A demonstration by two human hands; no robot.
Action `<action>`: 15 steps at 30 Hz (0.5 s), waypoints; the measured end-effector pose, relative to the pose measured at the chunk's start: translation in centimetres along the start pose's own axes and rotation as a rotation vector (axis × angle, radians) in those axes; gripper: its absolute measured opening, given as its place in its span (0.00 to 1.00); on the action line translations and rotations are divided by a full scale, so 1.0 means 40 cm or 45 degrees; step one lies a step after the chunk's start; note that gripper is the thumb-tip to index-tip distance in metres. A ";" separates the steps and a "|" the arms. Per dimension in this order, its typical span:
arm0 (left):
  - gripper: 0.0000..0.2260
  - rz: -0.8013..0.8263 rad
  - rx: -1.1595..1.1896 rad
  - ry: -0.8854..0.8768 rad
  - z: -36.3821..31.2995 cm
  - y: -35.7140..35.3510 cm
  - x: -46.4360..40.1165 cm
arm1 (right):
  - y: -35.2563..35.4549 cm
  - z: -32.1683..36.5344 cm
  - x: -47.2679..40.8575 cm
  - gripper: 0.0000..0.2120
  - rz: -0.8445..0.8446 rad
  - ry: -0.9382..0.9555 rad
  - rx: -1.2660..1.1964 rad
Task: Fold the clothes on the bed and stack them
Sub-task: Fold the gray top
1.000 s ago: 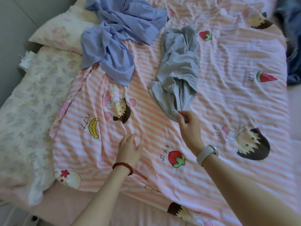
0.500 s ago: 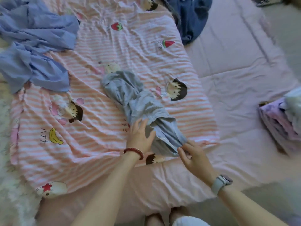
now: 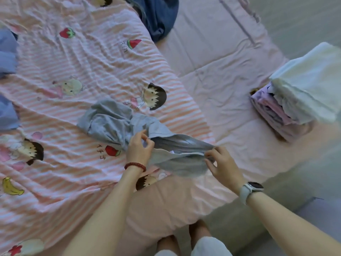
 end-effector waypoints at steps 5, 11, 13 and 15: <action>0.07 -0.356 0.276 -0.100 -0.118 0.155 0.082 | 0.173 -0.033 -0.076 0.09 -0.215 -0.037 -0.217; 0.06 -0.644 0.442 -0.165 -0.260 0.292 0.132 | 0.369 0.049 -0.201 0.06 -0.358 0.017 -0.405; 0.04 -0.669 0.427 -0.229 -0.328 0.351 0.142 | 0.421 0.090 -0.242 0.06 -0.301 -0.016 -0.388; 0.04 -0.702 0.364 -0.308 -0.394 0.422 0.160 | 0.485 0.146 -0.267 0.10 -0.316 0.028 -0.374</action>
Point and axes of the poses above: each hand's wrist, its own x-axis away from the middle knuckle, its own y-axis out of the back of the hand, z = x × y, the point moved 10 cm from there along -x, towards the middle knuckle, and after that the axes turned 12 degrees about z, right-handed, at the moved point
